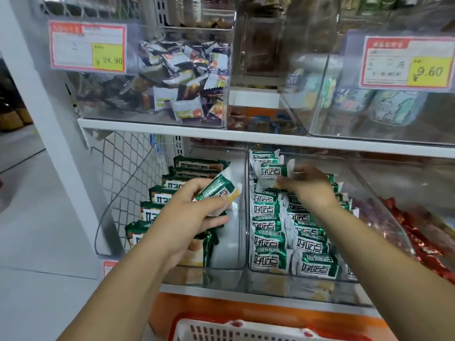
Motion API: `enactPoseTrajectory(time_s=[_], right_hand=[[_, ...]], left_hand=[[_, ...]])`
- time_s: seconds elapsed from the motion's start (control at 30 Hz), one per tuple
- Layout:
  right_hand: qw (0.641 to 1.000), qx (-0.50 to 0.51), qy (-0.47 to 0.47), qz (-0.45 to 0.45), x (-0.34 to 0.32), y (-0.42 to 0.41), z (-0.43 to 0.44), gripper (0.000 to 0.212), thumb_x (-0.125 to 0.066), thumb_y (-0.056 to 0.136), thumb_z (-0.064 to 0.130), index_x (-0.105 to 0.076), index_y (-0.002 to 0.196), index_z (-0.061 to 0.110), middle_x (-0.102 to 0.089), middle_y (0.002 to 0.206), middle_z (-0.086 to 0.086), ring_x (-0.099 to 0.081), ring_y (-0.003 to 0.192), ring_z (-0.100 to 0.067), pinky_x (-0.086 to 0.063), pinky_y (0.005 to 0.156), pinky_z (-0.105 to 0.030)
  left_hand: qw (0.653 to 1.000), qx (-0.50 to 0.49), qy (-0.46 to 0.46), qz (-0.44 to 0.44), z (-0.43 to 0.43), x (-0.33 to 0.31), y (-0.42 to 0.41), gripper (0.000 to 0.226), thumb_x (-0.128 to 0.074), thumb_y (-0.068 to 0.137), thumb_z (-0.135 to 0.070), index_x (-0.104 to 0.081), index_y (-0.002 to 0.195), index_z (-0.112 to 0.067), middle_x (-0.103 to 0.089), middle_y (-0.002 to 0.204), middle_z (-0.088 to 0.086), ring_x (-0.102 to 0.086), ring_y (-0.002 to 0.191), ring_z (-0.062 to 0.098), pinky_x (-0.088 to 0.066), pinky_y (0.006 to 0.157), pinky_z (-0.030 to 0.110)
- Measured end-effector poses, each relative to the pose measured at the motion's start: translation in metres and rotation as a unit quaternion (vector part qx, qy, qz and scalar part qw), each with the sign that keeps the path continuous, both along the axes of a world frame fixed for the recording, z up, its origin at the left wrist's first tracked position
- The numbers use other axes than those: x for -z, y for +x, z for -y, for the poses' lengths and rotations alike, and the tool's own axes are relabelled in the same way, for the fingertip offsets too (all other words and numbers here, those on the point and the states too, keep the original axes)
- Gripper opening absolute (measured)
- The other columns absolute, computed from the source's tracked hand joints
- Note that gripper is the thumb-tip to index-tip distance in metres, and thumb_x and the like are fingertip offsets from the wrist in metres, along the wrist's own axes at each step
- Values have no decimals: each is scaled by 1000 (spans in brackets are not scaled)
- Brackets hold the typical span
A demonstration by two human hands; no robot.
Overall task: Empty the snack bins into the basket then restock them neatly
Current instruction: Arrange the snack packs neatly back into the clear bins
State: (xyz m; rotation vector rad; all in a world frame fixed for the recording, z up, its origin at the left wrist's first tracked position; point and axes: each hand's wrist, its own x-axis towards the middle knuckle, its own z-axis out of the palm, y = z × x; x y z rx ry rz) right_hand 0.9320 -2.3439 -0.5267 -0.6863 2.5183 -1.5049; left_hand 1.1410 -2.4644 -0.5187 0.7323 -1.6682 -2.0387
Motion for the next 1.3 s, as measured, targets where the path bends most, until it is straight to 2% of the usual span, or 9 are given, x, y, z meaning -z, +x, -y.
enactPoseTrajectory(time_s=[0.17,0.33,0.47,0.57,0.63,0.73,0.87,1.0,1.3], right_hand=[[995,-6,102,-1,16,-17,23,25,-75,75,42,-60,83,24,-72,72,-2,-70,66,-26,-59,71,-44],[990,43,66,-118,3,-1,11,59,-78,74,46,-57,120,15,-60,103,0,-61,95,-21,-51,81,-32],[986,-166,-15,-7,-25,57,-21,44,-59,86,50,-52,126,34,-64,98,4,-63,87,-8,-49,71,-20],[959,-274,-43,63,-21,73,-32,41,-66,83,36,-55,122,37,-63,97,-14,-62,94,-26,-52,89,-38],[961,-260,-62,75,-18,69,-33,33,-70,85,24,-61,115,33,-65,83,-6,-63,89,-31,-52,93,-46],[981,-168,-86,53,-17,40,-39,21,-71,85,22,-63,104,18,-73,90,7,-70,83,-12,-56,83,-29],[985,-15,-164,45,-22,-19,-44,32,-70,83,0,-52,110,1,-62,82,1,-63,70,-22,-51,61,-23],[998,29,-52,-25,-6,-67,-30,29,-71,86,10,-53,106,0,-58,81,-3,-59,67,-10,-43,54,-7],[996,-31,59,-53,22,-102,2,34,-74,83,23,-52,108,31,-46,78,10,-55,87,-22,-39,61,-27]], left_hand=[[1000,1,-9,8,4,0,1,34,-75,82,-16,-66,113,-25,-75,105,6,-74,89,22,-58,89,42],[996,-2,-77,37,0,-1,1,33,-77,81,-30,-64,110,-21,-74,101,3,-75,85,21,-53,90,59],[991,21,-128,23,-9,-3,-2,28,-71,86,-27,-62,107,-11,-77,93,-4,-73,88,14,-61,63,30],[983,19,-179,26,-19,-1,-8,26,-70,86,-29,-62,104,-12,-76,92,0,-70,82,11,-60,60,32],[974,3,-225,22,-27,3,-12,20,-70,85,-33,-65,103,-24,-74,94,-6,-68,85,10,-59,67,36],[939,-40,-336,59,-31,8,-18,46,-71,81,-45,-55,124,-44,-60,113,-20,-55,100,-4,-51,84,24],[938,-7,-337,87,-34,18,-19,75,-66,86,-48,-28,150,-40,-44,138,-21,-46,120,-2,-47,103,35],[914,21,-389,117,-37,25,-20,71,-54,92,-52,-19,153,-40,-39,149,-21,-44,129,0,-42,110,37],[898,37,-418,134,-30,32,-22,55,-52,95,-47,-35,147,-41,-45,144,-19,-52,103,-12,-32,71,-9]])
